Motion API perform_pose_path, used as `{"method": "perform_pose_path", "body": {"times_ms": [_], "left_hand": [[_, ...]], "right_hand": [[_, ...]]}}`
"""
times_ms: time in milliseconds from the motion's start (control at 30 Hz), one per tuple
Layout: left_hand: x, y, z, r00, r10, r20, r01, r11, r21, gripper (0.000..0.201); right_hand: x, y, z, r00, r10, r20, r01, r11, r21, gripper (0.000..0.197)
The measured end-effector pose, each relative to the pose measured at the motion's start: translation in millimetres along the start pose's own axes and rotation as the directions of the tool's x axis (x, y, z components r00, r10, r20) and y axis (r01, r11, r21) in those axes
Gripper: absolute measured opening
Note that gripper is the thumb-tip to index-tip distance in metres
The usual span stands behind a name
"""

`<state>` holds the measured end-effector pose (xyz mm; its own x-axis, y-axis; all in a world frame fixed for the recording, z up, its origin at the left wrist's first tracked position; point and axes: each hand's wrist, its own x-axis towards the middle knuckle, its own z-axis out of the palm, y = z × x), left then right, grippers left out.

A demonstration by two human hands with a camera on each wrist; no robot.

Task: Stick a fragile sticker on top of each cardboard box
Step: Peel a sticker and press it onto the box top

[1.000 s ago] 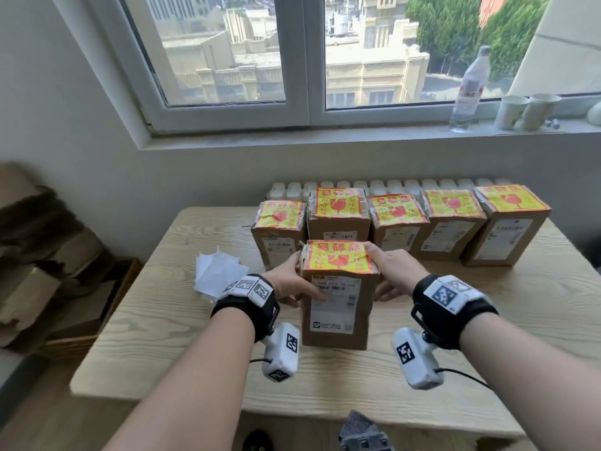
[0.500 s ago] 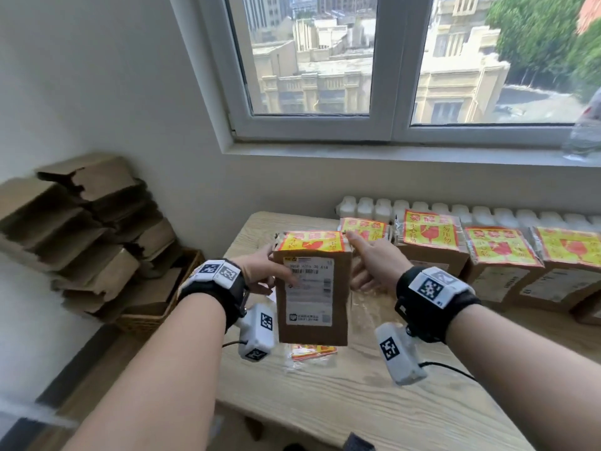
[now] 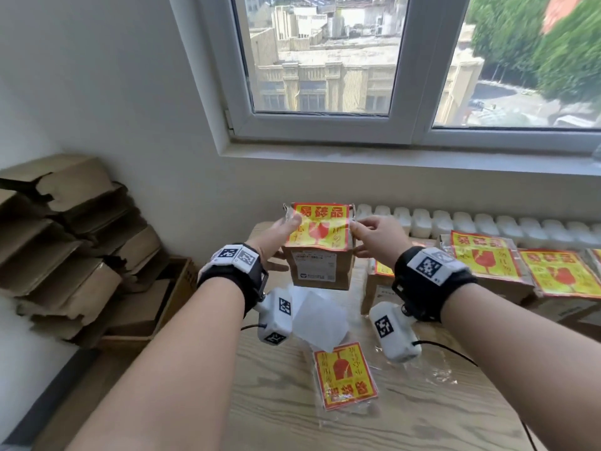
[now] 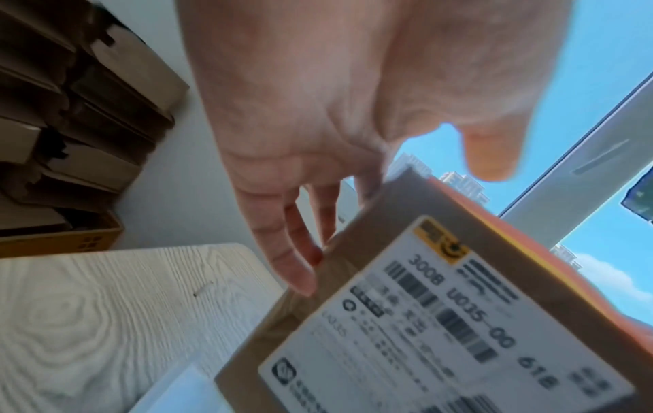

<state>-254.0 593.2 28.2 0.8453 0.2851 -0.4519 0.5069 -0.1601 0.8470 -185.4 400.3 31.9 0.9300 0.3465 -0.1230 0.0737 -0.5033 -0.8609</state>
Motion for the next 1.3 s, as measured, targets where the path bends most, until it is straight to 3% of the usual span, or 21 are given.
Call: {"method": "perform_pose_path", "body": {"times_ms": [167, 400, 533, 900, 1300], "left_hand": [[47, -6, 13, 0.998, 0.06, 0.036, -0.06, 0.998, 0.002, 0.043], [82, -23, 26, 0.995, -0.013, 0.095, 0.01, 0.999, 0.034, 0.041], [91, -31, 31, 0.992, -0.018, 0.124, 0.012, 0.999, 0.049, 0.04], [97, -30, 35, 0.981, -0.108, 0.163, 0.083, 0.985, 0.154, 0.028], [111, -28, 38, 0.996, -0.09, 0.019, 0.075, 0.914, 0.398, 0.055]], "right_hand": [[26, 16, 13, 0.994, 0.05, -0.096, -0.065, 0.986, -0.153, 0.038], [35, 27, 20, 0.994, 0.046, -0.103, -0.088, 0.887, -0.454, 0.054], [38, 30, 25, 0.996, 0.043, -0.072, -0.077, 0.814, -0.576, 0.045], [50, 43, 29, 0.994, 0.101, -0.04, -0.102, 0.733, -0.672, 0.027], [41, 38, 19, 0.998, 0.069, 0.002, -0.053, 0.779, -0.625, 0.039]]}}
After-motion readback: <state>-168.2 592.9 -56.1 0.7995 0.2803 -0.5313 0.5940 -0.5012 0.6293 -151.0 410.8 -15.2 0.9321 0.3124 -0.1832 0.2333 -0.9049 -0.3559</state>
